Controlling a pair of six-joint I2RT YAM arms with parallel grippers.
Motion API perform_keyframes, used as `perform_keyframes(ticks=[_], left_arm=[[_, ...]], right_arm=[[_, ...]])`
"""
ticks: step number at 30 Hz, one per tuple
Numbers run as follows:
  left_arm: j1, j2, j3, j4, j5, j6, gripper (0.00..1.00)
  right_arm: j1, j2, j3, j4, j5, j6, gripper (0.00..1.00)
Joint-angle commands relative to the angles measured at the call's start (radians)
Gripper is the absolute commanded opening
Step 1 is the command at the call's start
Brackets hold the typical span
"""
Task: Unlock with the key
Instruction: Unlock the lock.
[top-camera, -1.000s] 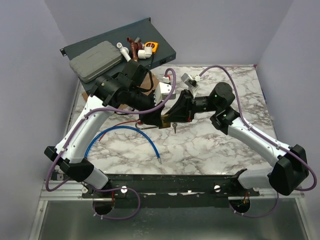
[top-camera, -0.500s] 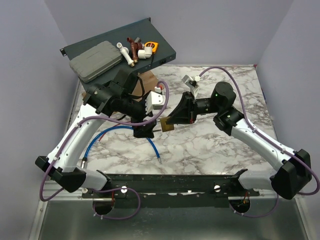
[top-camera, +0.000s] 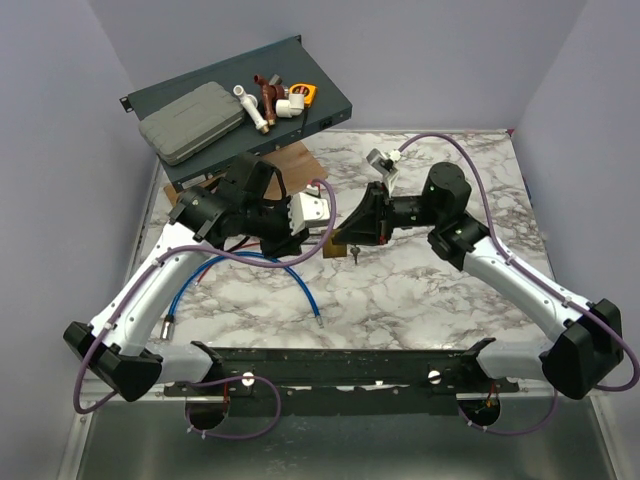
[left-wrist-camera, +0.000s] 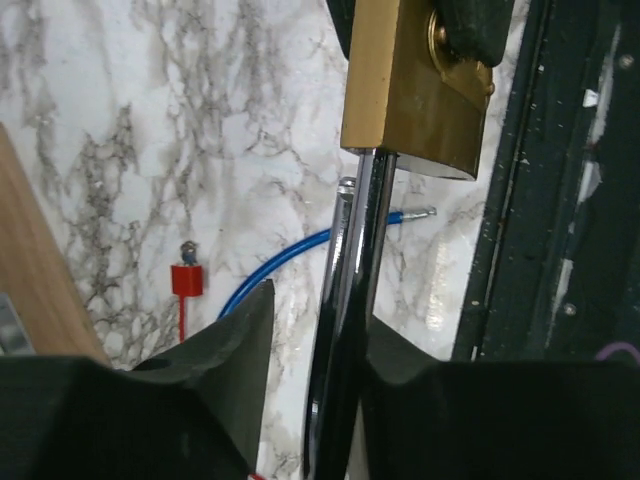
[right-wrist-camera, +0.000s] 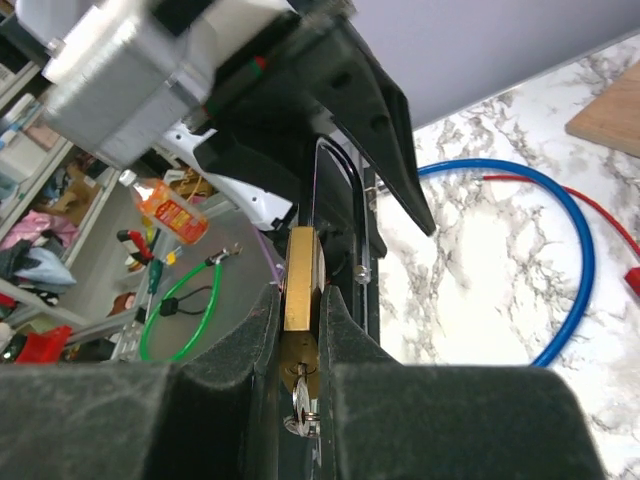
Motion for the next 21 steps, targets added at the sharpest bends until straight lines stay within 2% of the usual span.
perform_keyframes(ticks=[1, 5, 9, 13, 16, 17, 18, 20, 21], left_arm=[[0.001, -0.030, -0.018, 0.150, -0.125, -0.010, 0.26], [-0.040, -0.033, -0.113, 0.244, -0.243, 0.028, 0.24], [-0.110, -0.018, -0.227, 0.404, -0.442, 0.064, 0.26], [-0.155, 0.015, -0.289, 0.580, -0.632, 0.104, 0.25], [-0.168, 0.040, -0.305, 0.656, -0.705, 0.129, 0.26], [-0.168, 0.047, -0.306, 0.667, -0.705, 0.130, 0.33], [-0.168, 0.053, -0.305, 0.658, -0.690, 0.132, 0.45], [-0.168, 0.067, -0.307, 0.624, -0.649, 0.131, 0.84], [-0.168, 0.081, -0.300, 0.576, -0.622, 0.129, 0.96]], right_arm=[[-0.016, 0.010, -0.017, 0.011, 0.004, 0.021, 0.01], [-0.037, 0.056, -0.047, 0.086, 0.008, 0.114, 0.01], [-0.065, 0.130, -0.059, 0.156, -0.014, 0.238, 0.01], [-0.094, 0.189, -0.073, 0.204, -0.052, 0.319, 0.01], [-0.121, 0.217, -0.094, 0.212, -0.066, 0.350, 0.01], [-0.129, 0.223, -0.101, 0.212, -0.061, 0.357, 0.01], [-0.139, 0.226, -0.111, 0.211, -0.049, 0.363, 0.01], [-0.163, 0.233, -0.128, 0.210, -0.021, 0.366, 0.01], [-0.174, 0.239, -0.136, 0.207, -0.007, 0.363, 0.01]])
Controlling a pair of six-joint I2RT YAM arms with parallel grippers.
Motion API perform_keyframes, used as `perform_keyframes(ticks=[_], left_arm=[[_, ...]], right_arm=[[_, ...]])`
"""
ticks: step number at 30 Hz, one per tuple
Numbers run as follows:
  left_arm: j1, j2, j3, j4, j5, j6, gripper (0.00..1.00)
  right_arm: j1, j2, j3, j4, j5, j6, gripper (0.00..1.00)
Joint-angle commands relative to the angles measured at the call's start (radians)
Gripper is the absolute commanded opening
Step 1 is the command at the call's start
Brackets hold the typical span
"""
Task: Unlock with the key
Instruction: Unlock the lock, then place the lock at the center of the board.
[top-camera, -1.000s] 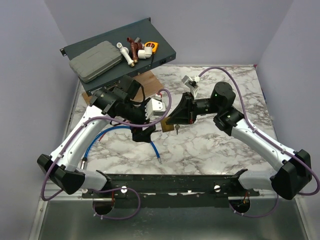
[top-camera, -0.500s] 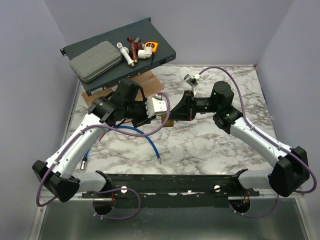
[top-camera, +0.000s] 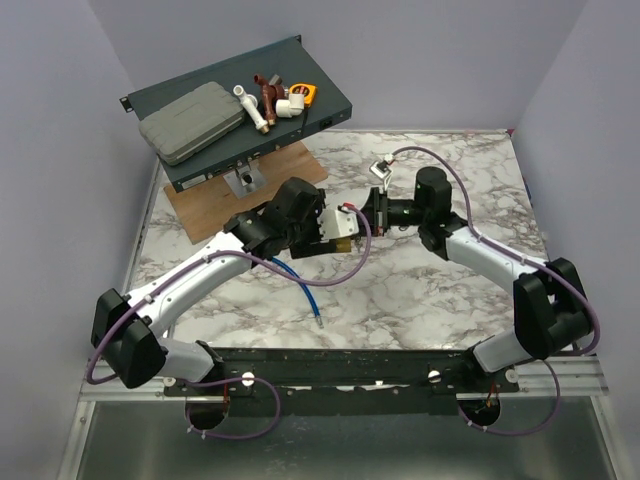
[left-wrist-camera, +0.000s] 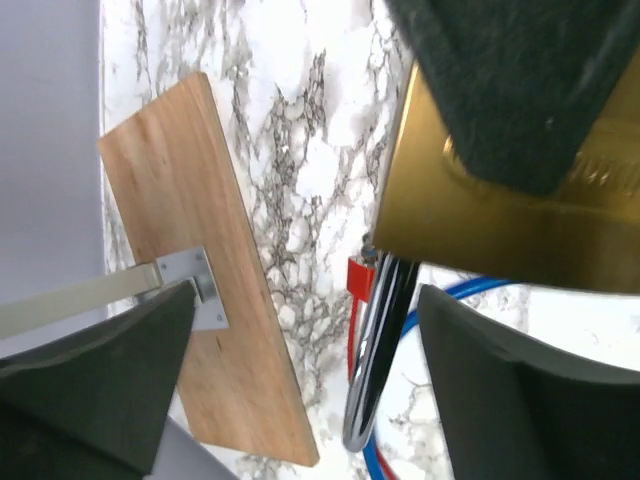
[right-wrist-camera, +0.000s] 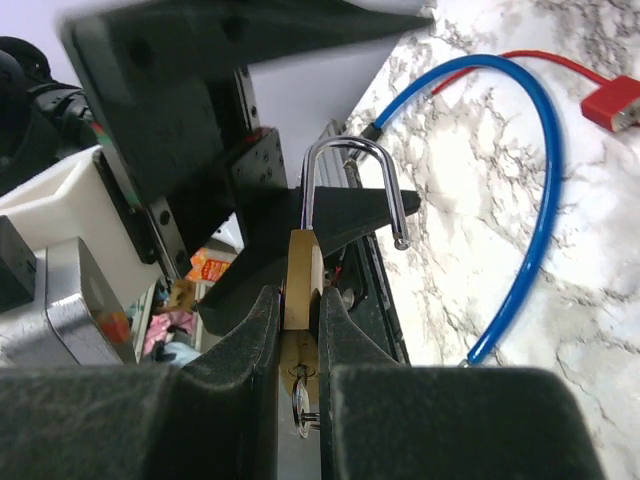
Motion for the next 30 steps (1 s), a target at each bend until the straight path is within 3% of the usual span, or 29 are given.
perform_keyframes(ticks=[1, 12, 19, 21, 30], left_arm=[[0.000, 0.036, 0.021, -0.022, 0.001, 0.017, 0.98], [0.086, 0.083, 0.181, -0.300, 0.300, -0.154, 0.98], [0.121, 0.126, 0.342, -0.594, 0.536, -0.148, 0.98], [0.125, 0.154, 0.391, -0.660, 0.545, -0.152, 0.98], [0.144, 0.118, 0.411, -0.635, 0.556, -0.155, 0.98]], right_arm=[[-0.041, 0.017, -0.034, 0.063, 0.000, 0.051, 0.01], [-0.063, 0.150, 0.013, -0.151, 0.146, -0.152, 0.01], [-0.063, 0.216, 0.077, -0.266, 0.200, -0.285, 0.01], [-0.062, 0.231, 0.059, -0.271, 0.237, -0.304, 0.01], [-0.047, 0.217, 0.000, -0.231, 0.379, -0.415, 0.01]])
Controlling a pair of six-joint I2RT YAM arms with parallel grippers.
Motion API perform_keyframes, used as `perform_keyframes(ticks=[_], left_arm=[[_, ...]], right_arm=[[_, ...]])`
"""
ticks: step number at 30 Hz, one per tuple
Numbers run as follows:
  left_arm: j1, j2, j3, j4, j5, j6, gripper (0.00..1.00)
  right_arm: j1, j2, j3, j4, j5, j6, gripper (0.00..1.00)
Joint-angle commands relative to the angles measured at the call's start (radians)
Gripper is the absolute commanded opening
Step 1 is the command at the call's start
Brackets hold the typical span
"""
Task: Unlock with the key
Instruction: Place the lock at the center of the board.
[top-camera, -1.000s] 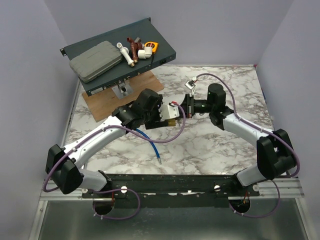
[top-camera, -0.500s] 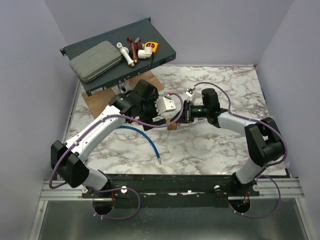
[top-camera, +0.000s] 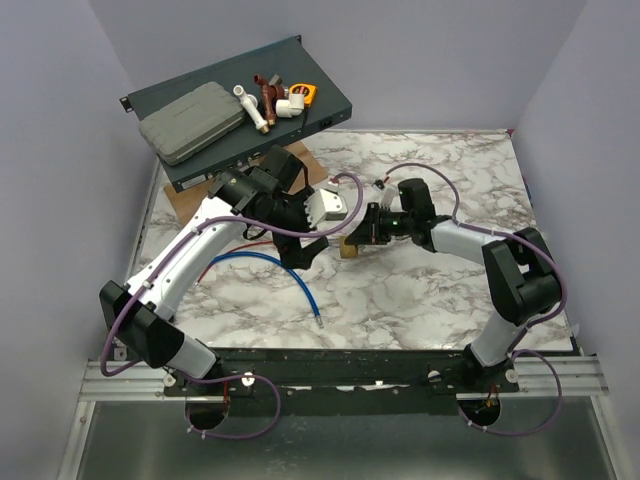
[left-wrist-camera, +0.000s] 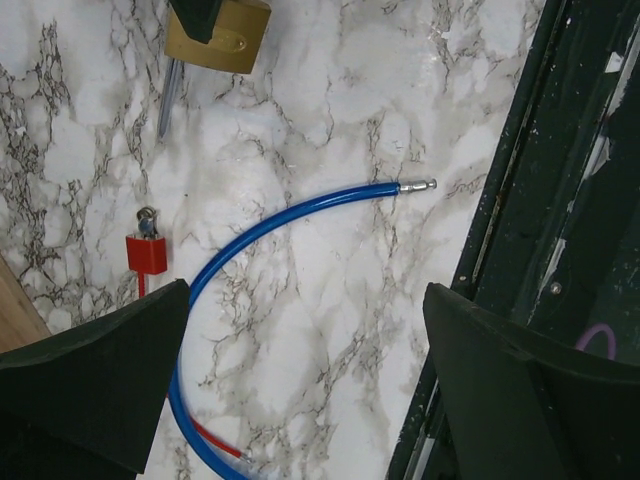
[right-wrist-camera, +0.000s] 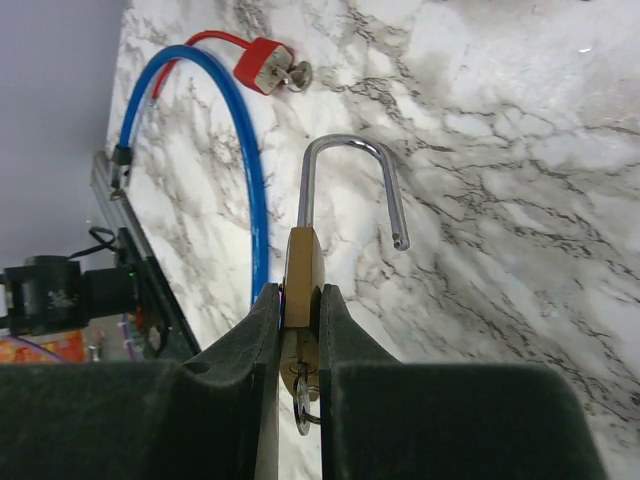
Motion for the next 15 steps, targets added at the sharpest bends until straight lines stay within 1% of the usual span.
perform_keyframes(ticks=[1, 4, 9, 12, 15], left_arm=[[0.013, -0.024, 0.030, -0.037, 0.057, -0.007, 0.98], [0.024, -0.045, 0.016, -0.002, 0.049, -0.023, 0.98], [0.035, -0.065, -0.001, 0.059, 0.020, -0.079, 0.98], [0.037, -0.076, -0.007, 0.069, 0.021, -0.075, 0.98], [0.041, -0.089, -0.022, 0.068, 0.017, -0.069, 0.98]], right_arm=[[0.015, -0.010, -0.030, 0.044, 0.051, -0.072, 0.01], [0.028, 0.006, -0.046, 0.029, 0.031, -0.079, 0.01], [0.058, 0.027, -0.088, 0.009, 0.061, -0.064, 0.01], [0.057, 0.028, -0.129, 0.036, 0.082, -0.038, 0.01], [0.057, 0.020, -0.136, 0.048, 0.087, -0.022, 0.02]])
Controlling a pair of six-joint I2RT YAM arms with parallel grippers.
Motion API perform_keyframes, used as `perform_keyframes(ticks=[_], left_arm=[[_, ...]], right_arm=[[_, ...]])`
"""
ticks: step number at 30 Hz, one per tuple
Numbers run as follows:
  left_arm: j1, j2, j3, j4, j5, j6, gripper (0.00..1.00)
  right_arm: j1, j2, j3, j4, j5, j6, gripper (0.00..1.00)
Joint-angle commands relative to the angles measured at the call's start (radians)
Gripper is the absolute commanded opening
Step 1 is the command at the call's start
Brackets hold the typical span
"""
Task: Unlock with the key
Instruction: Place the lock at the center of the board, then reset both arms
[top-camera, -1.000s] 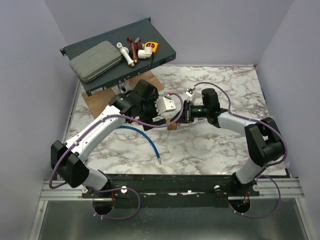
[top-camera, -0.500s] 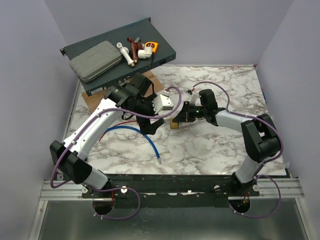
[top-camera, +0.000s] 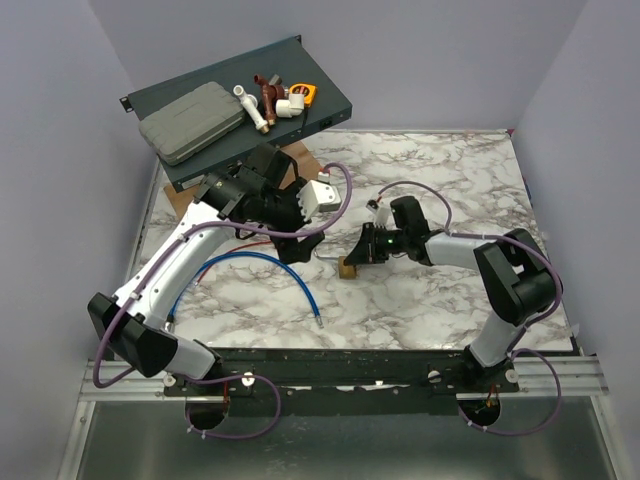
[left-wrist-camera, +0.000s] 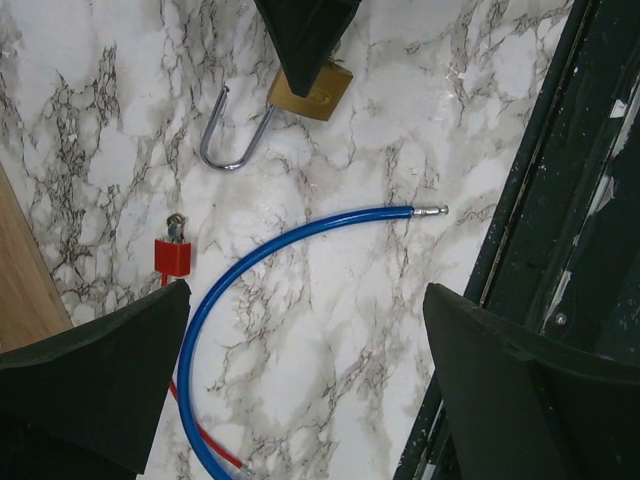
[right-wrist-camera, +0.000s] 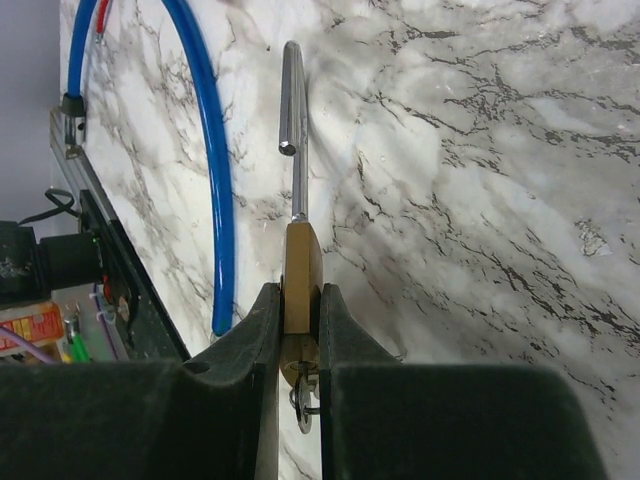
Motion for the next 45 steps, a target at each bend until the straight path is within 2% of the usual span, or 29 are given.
perform_keyframes(ticks=[1, 5, 8, 11, 12, 13, 16, 19, 21, 24, 29, 32, 35, 39, 42, 45], left_arm=[[0.010, -0.042, -0.028, 0.021, 0.007, -0.010, 0.98], [0.044, -0.084, -0.082, 0.033, 0.048, 0.012, 0.98], [0.081, -0.103, -0.117, 0.038, 0.090, 0.012, 0.98], [0.105, -0.124, -0.126, 0.024, 0.120, 0.011, 0.98], [0.112, -0.134, -0.125, 0.019, 0.126, 0.017, 0.99], [0.116, -0.148, -0.125, 0.014, 0.129, 0.021, 0.98], [0.154, -0.190, -0.116, 0.004, 0.134, 0.027, 0.98], [0.222, -0.249, -0.117, -0.044, 0.160, 0.055, 0.98], [0.289, -0.306, -0.140, -0.056, 0.177, 0.075, 0.99], [0.440, -0.388, -0.160, -0.058, 0.221, 0.104, 0.99], [0.727, -0.466, -0.205, -0.012, 0.306, 0.099, 0.98], [0.812, -0.510, -0.303, 0.028, 0.292, 0.107, 0.98], [0.867, -0.521, -0.465, 0.126, 0.238, 0.142, 0.98], [1.011, -0.440, -0.621, 0.245, 0.277, 0.184, 0.98], [1.141, -0.385, -0.665, 0.344, 0.364, 0.166, 0.98], [1.201, -0.341, -0.700, 0.526, 0.379, 0.037, 0.98]], right_arm=[[0.002, 0.007, -0.023, 0.024, 0.035, 0.027, 0.08], [0.003, -0.009, -0.025, 0.023, 0.047, 0.033, 0.38], [0.002, -0.039, -0.026, 0.000, 0.104, 0.019, 0.51], [0.002, -0.085, -0.019, -0.041, 0.191, 0.003, 0.69], [0.002, -0.102, -0.017, -0.050, 0.222, 0.000, 0.87], [0.002, -0.123, -0.018, -0.058, 0.271, 0.005, 1.00], [0.002, -0.201, -0.035, -0.046, 0.390, 0.043, 1.00], [0.002, -0.316, -0.127, 0.101, 0.521, 0.161, 1.00], [0.002, -0.360, -0.131, 0.117, 0.616, 0.178, 1.00], [0.002, -0.416, -0.093, 0.055, 0.807, 0.142, 1.00], [-0.002, -0.453, -0.046, 0.014, 0.957, 0.113, 1.00], [-0.029, -0.432, -0.010, -0.038, 1.020, 0.147, 1.00], [-0.058, -0.418, -0.015, -0.068, 1.082, 0.213, 1.00], [-0.058, -0.436, -0.121, -0.034, 1.237, 0.276, 1.00], [-0.058, -0.474, -0.203, 0.104, 1.390, 0.171, 1.00], [-0.058, -0.488, -0.263, 0.281, 1.496, 0.053, 1.00]])
